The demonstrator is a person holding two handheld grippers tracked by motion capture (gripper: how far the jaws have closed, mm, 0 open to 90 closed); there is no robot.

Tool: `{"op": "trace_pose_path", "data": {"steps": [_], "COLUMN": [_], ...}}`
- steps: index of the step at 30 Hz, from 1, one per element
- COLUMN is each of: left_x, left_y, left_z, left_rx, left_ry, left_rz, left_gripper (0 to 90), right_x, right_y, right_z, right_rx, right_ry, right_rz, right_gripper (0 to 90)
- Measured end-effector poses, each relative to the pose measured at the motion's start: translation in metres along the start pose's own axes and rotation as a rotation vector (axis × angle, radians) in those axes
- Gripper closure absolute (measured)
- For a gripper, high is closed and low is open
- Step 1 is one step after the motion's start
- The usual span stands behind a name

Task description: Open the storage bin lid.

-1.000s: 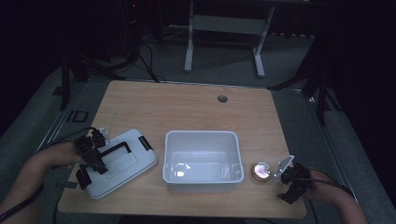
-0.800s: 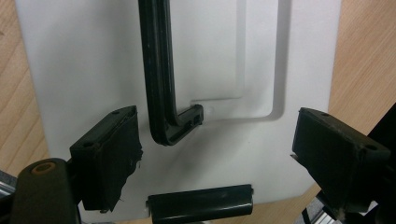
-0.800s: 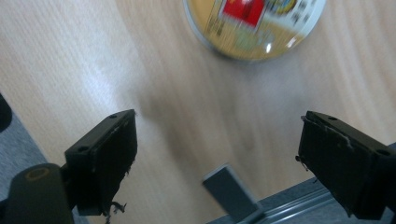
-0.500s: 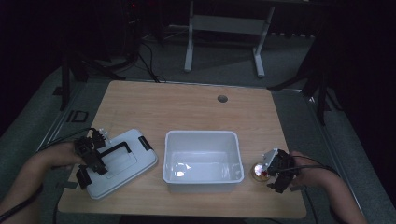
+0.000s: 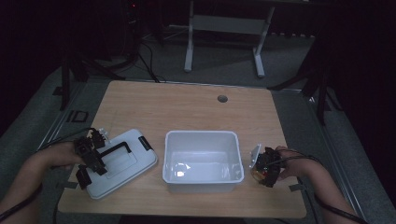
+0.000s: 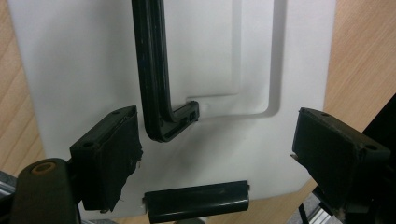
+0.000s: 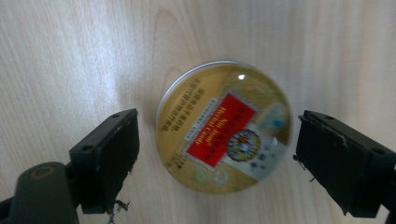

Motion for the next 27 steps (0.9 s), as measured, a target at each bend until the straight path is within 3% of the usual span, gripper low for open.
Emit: {"op": "trace_pose_path", "data": {"steps": [4, 10, 12, 16, 20, 27], "left_x": [0.001, 0.0, -0.001, -0.001, -0.002, -0.004], "left_y": [0.0, -0.001, -0.001, -0.002, -0.002, -0.003], "left_z": [0.0, 0.0, 0.0, 0.001, 0.002, 0.004], "left_rx": [0.006, 0.012, 0.012, 0.021, 0.029, 0.028], "left_ry": [-0.005, -0.004, -0.005, -0.011, -0.008, -0.009], "left_rz": [-0.002, -0.002, -0.006, -0.01, -0.011, -0.019], "left_gripper": [14.6, 14.6, 14.6, 14.6, 14.6, 14.6], "right_x": [-0.003, -0.003, -0.001, -0.001, -0.002, -0.003], "right_y": [0.001, 0.001, 0.001, -0.001, -0.003, -0.018], "right_z": [-0.008, -0.005, 0.003, 0.018, 0.03, 0.071], "right_rx": [0.0, -0.004, -0.011, -0.015, -0.007, -0.024], "right_ry": [-0.002, -0.026, -0.052, -0.056, -0.054, -0.026], "right_rz": [-0.011, -0.003, -0.009, -0.023, -0.03, -0.027], "right_gripper": [20.0, 20.7, 20.7, 20.7, 20.7, 20.8]}}
Point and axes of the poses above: each handheld gripper's, and its own axes: z roughly backward along the jaws, y roughly out of its underside, x roughly to its left, the point moved 1 cm from there along -z, roughly forward along the jaws, and after that the axes turned 10 degrees about -x, right-handed, at the moved point
